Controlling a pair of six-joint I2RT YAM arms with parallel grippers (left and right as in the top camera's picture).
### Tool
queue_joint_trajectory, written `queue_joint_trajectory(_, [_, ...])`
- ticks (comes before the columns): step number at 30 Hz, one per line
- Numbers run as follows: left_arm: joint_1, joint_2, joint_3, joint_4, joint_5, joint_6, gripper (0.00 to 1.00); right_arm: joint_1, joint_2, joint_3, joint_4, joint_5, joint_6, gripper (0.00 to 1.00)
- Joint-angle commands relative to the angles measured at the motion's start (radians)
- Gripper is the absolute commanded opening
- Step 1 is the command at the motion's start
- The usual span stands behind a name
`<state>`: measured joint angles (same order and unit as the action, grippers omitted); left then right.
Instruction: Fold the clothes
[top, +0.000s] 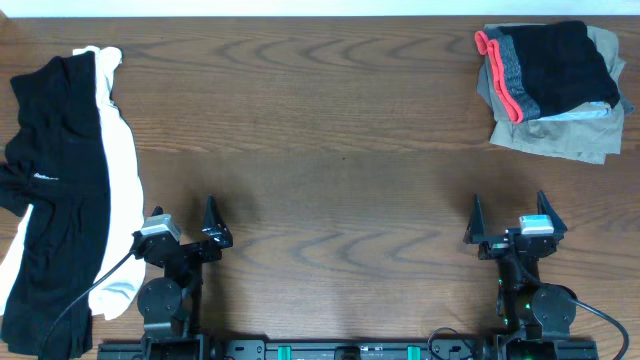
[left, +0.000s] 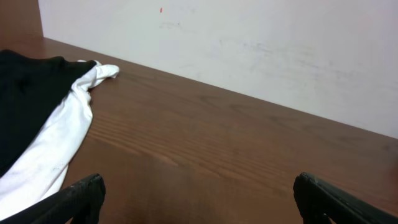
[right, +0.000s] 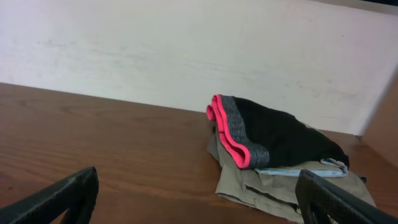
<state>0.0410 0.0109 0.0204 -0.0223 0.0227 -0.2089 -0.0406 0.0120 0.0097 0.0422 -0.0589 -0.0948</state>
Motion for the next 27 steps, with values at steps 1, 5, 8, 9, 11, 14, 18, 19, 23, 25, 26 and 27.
queue_joint_trajectory(1, [-0.005, -0.006, -0.016, -0.013, -0.008, 0.01, 0.98, -0.013, -0.005, -0.004, 0.002, -0.001, 0.011, 0.99])
queue_joint_trajectory(5, [-0.005, -0.006, -0.016, -0.013, -0.008, 0.01, 0.98, -0.013, -0.005, -0.004, 0.005, -0.001, 0.011, 0.99])
queue_joint_trajectory(8, [-0.005, -0.006, -0.009, -0.014, -0.008, 0.01, 0.98, -0.013, -0.005, -0.004, 0.035, -0.013, 0.013, 0.99])
queue_joint_trajectory(9, [-0.005, -0.006, -0.002, -0.015, -0.008, 0.01, 0.98, -0.013, -0.005, -0.003, 0.051, -0.028, 0.016, 0.99])
queue_joint_trajectory(11, [-0.005, -0.002, 0.021, -0.015, -0.008, 0.01, 0.98, -0.013, -0.005, 0.006, 0.063, -0.031, 0.079, 0.99])
queue_joint_trajectory(14, [-0.005, 0.025, 0.069, -0.027, -0.008, 0.01, 0.98, -0.013, 0.012, 0.027, 0.063, -0.034, 0.126, 0.99])
queue_joint_trajectory(18, [-0.005, 0.119, 0.179, -0.107, -0.008, 0.01, 0.98, -0.013, 0.085, 0.087, 0.063, -0.058, 0.124, 0.99])
queue_joint_trajectory(19, [-0.005, 0.156, 0.21, -0.122, -0.008, 0.01, 0.98, -0.013, 0.116, 0.112, 0.063, -0.062, 0.124, 0.99])
queue_joint_trajectory(23, [-0.005, 0.328, 0.358, -0.188, -0.008, 0.01, 0.98, -0.013, 0.264, 0.241, 0.063, -0.099, 0.122, 0.99])
queue_joint_trajectory(25, [-0.005, 0.432, 0.461, -0.247, -0.005, 0.01, 0.98, -0.013, 0.364, 0.325, 0.058, -0.14, 0.108, 0.99])
queue_joint_trajectory(26, [-0.005, 0.478, 0.51, -0.28, 0.0, 0.01, 0.98, -0.013, 0.417, 0.371, 0.05, -0.161, 0.105, 0.99])
queue_joint_trajectory(27, [-0.005, 0.529, 0.568, -0.32, 0.011, 0.011, 0.98, -0.013, 0.473, 0.418, 0.035, -0.178, 0.105, 0.99])
